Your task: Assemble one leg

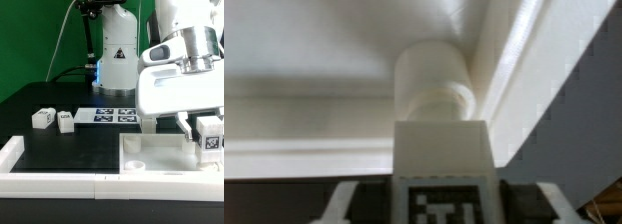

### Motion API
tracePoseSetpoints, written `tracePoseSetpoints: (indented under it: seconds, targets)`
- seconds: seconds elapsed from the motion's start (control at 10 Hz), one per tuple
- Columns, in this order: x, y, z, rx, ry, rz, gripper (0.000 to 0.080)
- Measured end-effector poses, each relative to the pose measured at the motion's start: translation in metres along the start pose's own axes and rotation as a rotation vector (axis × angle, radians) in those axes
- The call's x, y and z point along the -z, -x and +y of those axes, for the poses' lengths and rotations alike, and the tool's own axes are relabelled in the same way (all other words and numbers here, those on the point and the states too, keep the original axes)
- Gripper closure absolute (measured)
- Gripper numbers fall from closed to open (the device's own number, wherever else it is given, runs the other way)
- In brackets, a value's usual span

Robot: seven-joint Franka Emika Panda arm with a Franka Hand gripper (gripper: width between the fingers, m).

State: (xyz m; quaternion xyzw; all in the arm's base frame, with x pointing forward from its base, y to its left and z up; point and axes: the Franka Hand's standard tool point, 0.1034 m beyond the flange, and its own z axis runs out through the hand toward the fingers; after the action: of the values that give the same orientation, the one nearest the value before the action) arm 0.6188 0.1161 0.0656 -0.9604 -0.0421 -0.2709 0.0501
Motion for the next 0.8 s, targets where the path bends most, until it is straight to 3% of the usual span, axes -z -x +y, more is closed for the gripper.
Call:
tracePoseSetpoints:
  seconds: [0.4,0.5,0.6,0.7,0.8]
  targets:
    - [-0.0025,0.001,-0.0004,0.001,0.001,0.01,0.0509]
    - [-0.0025,0.0011,-0.0003,0.001,0.001,0.01,0.0411]
    - [-0.0025,0.0011,-0.0003,0.001,0.001,0.01,0.0411]
    - [-0.0025,0.0011,-0.0002,0.001,0.001,0.01,0.0234]
    - [-0.0025,0.0011,-0.0002,0.001,0.001,0.01,0.0234]
